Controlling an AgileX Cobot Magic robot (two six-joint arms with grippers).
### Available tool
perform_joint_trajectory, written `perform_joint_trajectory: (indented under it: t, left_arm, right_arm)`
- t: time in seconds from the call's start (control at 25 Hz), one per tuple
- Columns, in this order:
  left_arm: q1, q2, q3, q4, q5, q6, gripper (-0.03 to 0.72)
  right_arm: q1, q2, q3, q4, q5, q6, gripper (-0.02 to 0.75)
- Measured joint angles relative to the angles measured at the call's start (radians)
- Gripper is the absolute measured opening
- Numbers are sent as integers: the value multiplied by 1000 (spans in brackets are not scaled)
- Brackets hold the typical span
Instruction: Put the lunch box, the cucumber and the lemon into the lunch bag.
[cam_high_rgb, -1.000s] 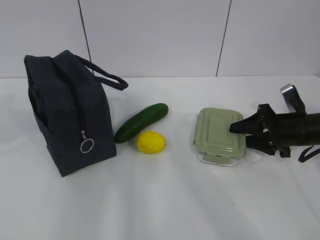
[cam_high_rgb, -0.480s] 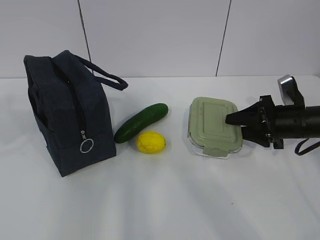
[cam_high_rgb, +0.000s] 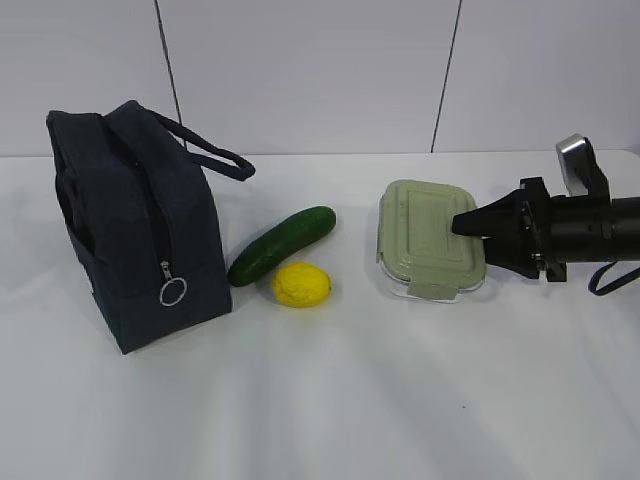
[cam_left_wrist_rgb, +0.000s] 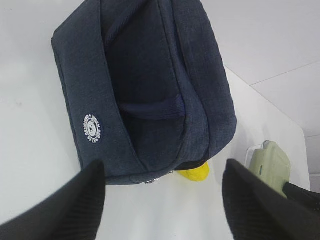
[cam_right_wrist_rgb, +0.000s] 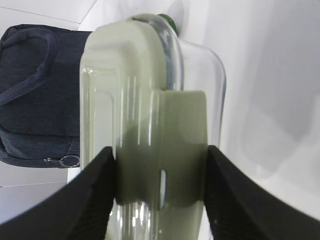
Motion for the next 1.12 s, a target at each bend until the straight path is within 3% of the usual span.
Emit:
perform_joint_trajectory:
  t: [0.6,0.92,1.12]
  left_arm:
    - [0,41,0,-7,2,0,530]
    - [0,143,-30,-215,-39,162,530]
    - [0,241,-101,-254,-44,195,530]
  right_arm:
    - [0,0,0,-66,4,112,407]
    - [0,-36,-38,-140,12,184,406]
    - [0,-40,-89,-182,19,225,406]
